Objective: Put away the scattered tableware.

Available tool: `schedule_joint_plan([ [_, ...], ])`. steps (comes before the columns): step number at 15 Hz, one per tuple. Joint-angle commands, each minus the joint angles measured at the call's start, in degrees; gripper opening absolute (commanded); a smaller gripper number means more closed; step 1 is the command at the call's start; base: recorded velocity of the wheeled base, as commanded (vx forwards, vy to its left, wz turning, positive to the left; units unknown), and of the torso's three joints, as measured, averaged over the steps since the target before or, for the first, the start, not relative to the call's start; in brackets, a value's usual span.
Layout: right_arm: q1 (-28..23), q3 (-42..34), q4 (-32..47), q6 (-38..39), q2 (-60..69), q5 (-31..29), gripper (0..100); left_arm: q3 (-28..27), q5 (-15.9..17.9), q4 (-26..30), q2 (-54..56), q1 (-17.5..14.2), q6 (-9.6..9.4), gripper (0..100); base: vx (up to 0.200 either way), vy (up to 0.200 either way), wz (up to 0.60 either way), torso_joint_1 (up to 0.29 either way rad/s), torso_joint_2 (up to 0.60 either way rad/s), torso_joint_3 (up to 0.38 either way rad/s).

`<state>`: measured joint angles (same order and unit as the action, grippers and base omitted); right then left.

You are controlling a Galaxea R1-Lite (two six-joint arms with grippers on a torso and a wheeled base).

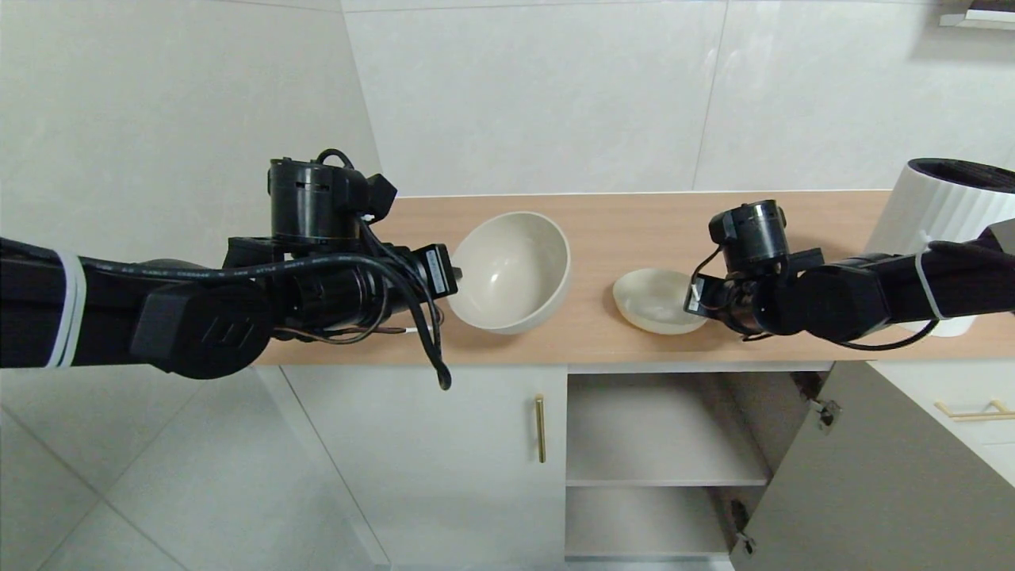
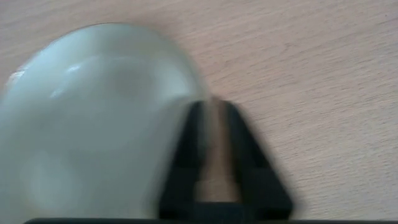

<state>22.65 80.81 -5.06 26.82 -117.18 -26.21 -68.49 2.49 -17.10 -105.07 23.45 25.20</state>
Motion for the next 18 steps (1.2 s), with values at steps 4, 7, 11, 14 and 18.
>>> schedule_joint_plan([
  [4, 0.1, -0.1, 0.0, 0.1, 1.0, 0.0, 0, 0.0, 0.1, 0.0, 0.0, 0.0, 0.73, 0, 0.0, 0.0, 0.0, 0.0, 0.0, 0.0],
  [7, 0.1, -1.3, 0.5, 0.5, 3.7, 0.4, 0, 0.6, 0.0, 0.0, 0.4, 0.0, 0.73, 0, 0.0, 0.0, 0.0, 0.0, 0.0, 0.0],
  [11, 0.1, -12.9, 0.6, 0.8, 20.2, 13.6, 0, 8.5, 0.3, -0.1, 7.5, 0.0, 0.47, 0, 0.0, 0.0, 0.0, 0.0, 0.0, 0.0],
  [14, 0.0, -17.5, 4.0, 0.3, 25.9, 14.4, 0, 12.3, 0.3, 0.1, 12.0, 0.0, 0.38, 0, 0.0, 0.0, 0.0, 0.0, 0.0, 0.0],
  [18, -0.2, -22.3, 5.9, 0.1, 30.4, 19.4, 0, 17.9, 2.3, 0.1, 16.7, 0.0, 0.38, 0, 0.0, 0.0, 0.0, 0.0, 0.0, 0.0],
])
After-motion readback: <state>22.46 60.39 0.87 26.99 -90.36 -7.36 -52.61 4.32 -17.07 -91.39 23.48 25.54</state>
